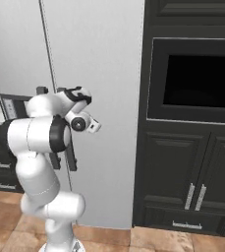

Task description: Place the avocado in the correct fridge rack based on whether it is a fruit or vegetable. Finally, close the fridge door.

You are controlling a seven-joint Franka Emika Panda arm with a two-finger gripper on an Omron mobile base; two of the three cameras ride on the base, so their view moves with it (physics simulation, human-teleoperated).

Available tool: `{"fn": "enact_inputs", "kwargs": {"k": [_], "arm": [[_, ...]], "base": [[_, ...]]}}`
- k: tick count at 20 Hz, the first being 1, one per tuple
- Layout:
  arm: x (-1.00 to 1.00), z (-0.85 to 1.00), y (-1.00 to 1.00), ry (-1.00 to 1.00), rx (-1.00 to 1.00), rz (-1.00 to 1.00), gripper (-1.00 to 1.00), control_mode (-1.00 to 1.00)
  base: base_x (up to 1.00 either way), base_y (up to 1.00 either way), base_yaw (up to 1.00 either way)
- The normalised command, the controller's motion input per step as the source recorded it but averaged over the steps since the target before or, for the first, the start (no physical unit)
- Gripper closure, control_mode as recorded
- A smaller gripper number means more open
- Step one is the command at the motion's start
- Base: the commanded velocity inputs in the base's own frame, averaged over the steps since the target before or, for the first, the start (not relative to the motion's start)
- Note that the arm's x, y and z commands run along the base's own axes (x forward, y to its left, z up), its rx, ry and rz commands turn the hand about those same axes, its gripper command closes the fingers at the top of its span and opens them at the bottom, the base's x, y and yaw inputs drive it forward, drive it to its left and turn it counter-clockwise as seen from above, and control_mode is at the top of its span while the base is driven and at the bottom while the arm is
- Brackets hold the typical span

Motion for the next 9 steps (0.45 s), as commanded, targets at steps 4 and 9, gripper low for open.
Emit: {"fn": "enact_inputs", "kwargs": {"k": [4, 9], "arm": [[1.00, 0.02, 0.07, 0.27, -0.01, -0.28, -1.00, -1.00], [0.32, 0.00, 0.00, 0.18, -0.02, -0.27, -1.00, -1.00]], "base": [[0.00, 0.00, 0.00], [0.00, 0.00, 0.00]]}}
